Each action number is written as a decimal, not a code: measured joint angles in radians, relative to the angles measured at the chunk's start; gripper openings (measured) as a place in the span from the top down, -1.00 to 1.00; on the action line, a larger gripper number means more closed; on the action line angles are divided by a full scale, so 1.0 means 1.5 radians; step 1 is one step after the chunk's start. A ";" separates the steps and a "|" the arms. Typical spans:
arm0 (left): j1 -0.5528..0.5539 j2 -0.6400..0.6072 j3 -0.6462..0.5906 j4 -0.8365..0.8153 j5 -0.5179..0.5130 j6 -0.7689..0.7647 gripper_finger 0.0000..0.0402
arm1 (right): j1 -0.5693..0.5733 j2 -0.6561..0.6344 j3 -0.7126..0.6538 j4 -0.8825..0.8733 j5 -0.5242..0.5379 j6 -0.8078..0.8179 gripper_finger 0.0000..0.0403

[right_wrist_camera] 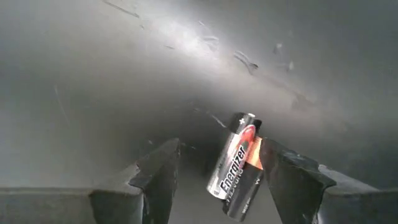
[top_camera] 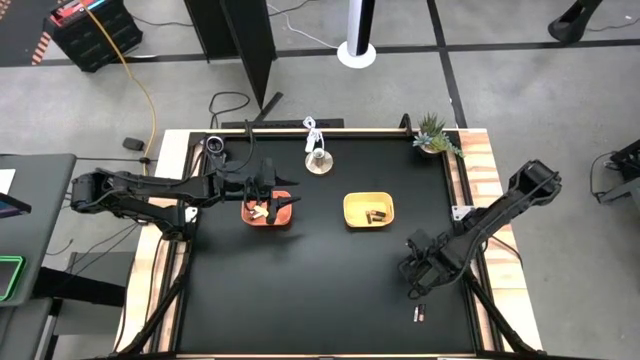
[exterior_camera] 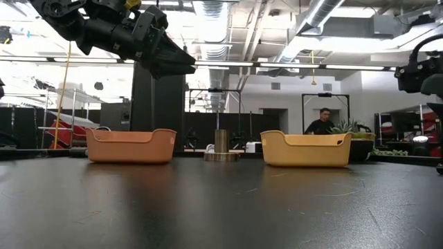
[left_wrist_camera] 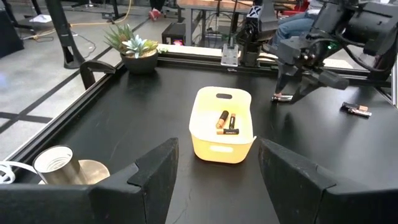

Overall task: Sort batteries
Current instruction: Put the silver battery into the orange bin, then put the black battery into the yellow bin

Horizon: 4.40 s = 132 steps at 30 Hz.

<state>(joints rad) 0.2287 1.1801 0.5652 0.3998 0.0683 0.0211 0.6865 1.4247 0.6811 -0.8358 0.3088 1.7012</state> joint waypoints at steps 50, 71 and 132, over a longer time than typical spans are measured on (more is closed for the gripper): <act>0.000 0.000 0.000 -0.005 0.000 0.008 -0.08 | -0.069 0.091 0.104 0.042 0.081 -0.149 0.95; 0.000 -0.135 0.000 0.024 0.152 -0.018 -0.08 | -0.361 0.256 0.315 0.636 0.112 -0.946 0.92; 0.008 -0.217 0.000 -0.116 0.142 0.013 -0.08 | -0.329 0.097 0.270 0.246 0.116 -0.848 -0.10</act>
<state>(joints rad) 0.2405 0.8553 0.5652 0.2257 0.2819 0.0406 0.1934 1.5704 1.0863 -0.4673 0.4831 0.4294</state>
